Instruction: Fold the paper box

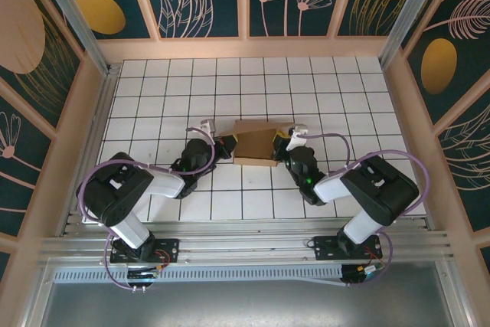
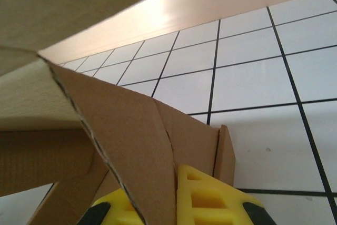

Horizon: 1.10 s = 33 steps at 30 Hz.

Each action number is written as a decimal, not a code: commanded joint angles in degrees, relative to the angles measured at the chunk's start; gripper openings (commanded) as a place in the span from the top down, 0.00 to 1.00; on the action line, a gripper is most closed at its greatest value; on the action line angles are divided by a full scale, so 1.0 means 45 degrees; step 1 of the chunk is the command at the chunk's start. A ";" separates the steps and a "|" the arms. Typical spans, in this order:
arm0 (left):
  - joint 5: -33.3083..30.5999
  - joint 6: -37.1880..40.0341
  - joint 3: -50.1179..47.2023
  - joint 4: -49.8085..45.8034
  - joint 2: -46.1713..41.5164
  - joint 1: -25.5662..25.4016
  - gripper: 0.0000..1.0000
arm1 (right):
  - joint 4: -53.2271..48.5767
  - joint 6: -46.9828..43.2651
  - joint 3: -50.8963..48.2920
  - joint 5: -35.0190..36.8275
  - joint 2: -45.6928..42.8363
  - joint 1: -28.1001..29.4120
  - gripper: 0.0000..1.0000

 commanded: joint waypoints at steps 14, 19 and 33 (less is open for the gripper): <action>0.0439 -0.0069 -0.0411 -0.5650 0.0739 -0.0224 1.00 | -0.5305 0.0633 -0.2563 -0.1881 -0.5361 0.0520 0.50; 0.0450 0.0031 -0.0211 -0.5774 0.0744 -0.0288 1.00 | -0.7408 0.0357 -0.3383 -0.2610 -0.9735 0.0490 0.37; 0.0376 0.0099 -0.0094 -0.6419 -0.1089 -0.0474 0.68 | -1.4613 0.2378 0.1840 -0.3096 -1.2214 -0.1102 0.22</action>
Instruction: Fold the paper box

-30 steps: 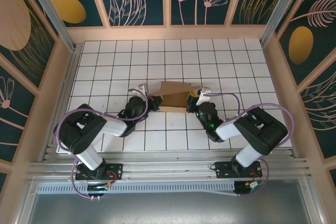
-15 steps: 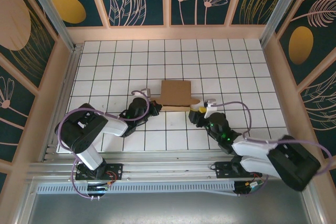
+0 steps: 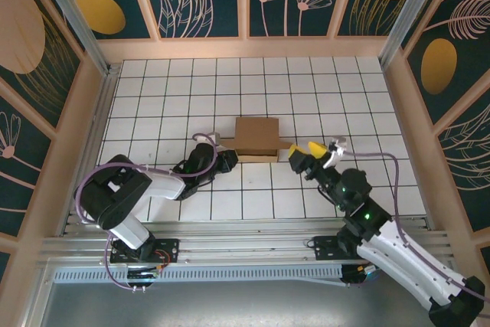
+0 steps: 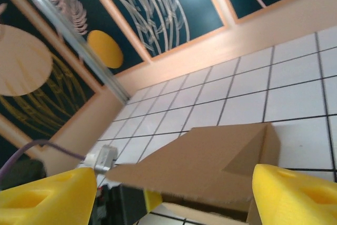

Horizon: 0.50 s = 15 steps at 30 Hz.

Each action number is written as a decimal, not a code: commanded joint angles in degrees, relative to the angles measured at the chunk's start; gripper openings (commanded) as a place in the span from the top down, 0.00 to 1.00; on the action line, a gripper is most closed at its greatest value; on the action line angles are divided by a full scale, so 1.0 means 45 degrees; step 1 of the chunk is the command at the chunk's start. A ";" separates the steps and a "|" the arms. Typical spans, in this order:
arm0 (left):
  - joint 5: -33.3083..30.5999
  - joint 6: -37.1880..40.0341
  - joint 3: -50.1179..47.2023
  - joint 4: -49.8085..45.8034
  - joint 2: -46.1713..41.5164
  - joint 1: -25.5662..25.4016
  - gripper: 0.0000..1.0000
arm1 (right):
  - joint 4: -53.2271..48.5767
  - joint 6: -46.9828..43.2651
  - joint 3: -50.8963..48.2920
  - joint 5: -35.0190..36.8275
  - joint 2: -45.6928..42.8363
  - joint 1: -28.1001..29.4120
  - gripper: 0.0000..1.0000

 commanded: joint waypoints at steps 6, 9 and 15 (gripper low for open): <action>0.0331 0.0164 -0.0467 -0.2432 -0.1826 -0.0128 0.68 | -0.3823 0.0781 0.5304 -0.5116 0.7623 -0.3764 0.22; 0.0297 0.0030 -0.0958 -0.2673 -0.3132 -0.0158 0.67 | -0.4012 0.0175 0.6242 -0.5771 0.9593 -0.4219 0.22; -0.0707 -0.0137 -0.0818 -0.5881 -0.6941 -0.0158 0.53 | -0.3867 -0.0546 0.7119 -0.7098 1.1918 -0.4238 0.25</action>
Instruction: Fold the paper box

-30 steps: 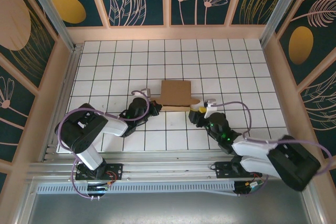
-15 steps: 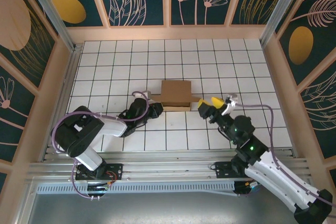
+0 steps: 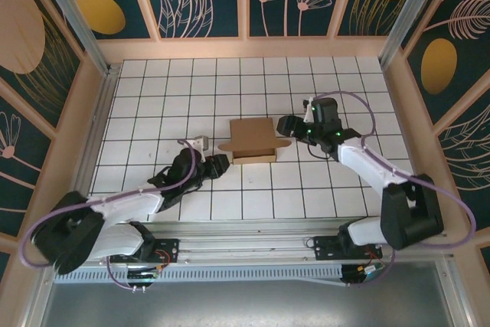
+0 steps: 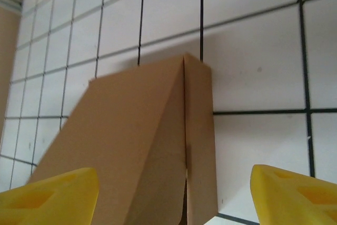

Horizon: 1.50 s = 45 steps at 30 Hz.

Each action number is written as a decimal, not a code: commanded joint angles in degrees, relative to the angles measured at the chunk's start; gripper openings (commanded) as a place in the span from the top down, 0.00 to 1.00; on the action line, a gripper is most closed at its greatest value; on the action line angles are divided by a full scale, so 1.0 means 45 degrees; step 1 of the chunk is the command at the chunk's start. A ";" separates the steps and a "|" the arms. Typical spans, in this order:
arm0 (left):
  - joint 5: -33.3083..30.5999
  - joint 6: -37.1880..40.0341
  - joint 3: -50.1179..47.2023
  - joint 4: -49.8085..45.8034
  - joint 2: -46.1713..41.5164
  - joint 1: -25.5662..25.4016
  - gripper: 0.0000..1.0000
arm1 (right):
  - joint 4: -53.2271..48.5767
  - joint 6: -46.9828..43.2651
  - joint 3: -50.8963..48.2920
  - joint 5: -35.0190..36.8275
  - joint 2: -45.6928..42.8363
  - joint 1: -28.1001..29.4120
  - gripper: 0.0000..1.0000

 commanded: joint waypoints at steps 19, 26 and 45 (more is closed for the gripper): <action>0.2322 0.1622 0.7363 -0.5304 0.5287 0.2522 0.43 | 0.1295 -0.1157 -0.0777 -0.0441 0.2699 0.0038 0.49; 0.4219 0.0756 0.6293 -0.3697 0.6288 0.2517 0.68 | 0.1744 -0.1204 -0.0985 -0.0109 0.2837 0.0324 0.53; 0.1411 0.1266 0.5459 -0.4907 0.4800 0.2518 0.66 | 0.1869 -0.1933 -0.1063 0.1932 0.3309 0.1484 0.57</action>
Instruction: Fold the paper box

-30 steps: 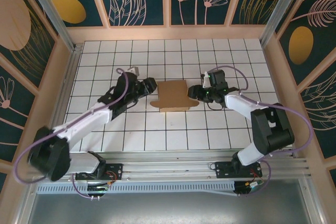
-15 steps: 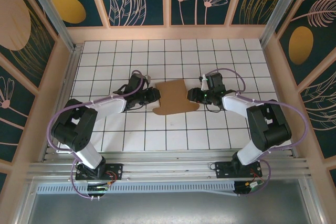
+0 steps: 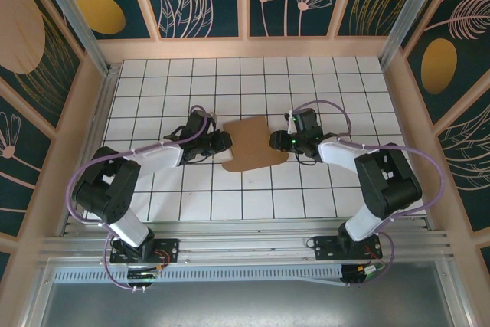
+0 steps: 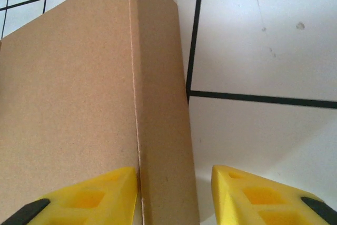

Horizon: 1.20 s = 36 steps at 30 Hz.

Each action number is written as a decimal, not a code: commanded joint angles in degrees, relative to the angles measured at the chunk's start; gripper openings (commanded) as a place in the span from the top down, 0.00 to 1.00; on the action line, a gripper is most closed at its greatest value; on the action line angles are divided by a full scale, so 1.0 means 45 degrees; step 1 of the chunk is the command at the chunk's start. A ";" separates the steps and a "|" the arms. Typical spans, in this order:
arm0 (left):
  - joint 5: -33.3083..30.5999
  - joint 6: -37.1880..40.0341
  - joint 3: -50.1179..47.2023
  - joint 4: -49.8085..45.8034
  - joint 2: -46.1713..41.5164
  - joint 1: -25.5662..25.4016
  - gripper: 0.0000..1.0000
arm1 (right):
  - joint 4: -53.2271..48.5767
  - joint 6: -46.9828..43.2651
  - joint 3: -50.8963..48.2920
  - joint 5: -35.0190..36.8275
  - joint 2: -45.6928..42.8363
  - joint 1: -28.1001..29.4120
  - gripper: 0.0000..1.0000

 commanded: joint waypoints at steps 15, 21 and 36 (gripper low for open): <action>0.0959 0.0445 -0.0231 0.0856 0.1027 -0.0009 0.57 | -0.1110 0.0444 0.1758 -0.1344 0.0081 -0.0348 0.44; 0.0854 0.0321 -0.1337 0.1620 0.1980 -0.0009 0.76 | -0.0659 0.0626 0.0998 -0.0974 0.0802 -0.0272 0.48; -0.0325 0.0404 -0.0841 0.1320 -0.0347 -0.0009 0.45 | -0.0334 0.0799 0.0973 -0.0459 -0.0068 -0.0249 0.58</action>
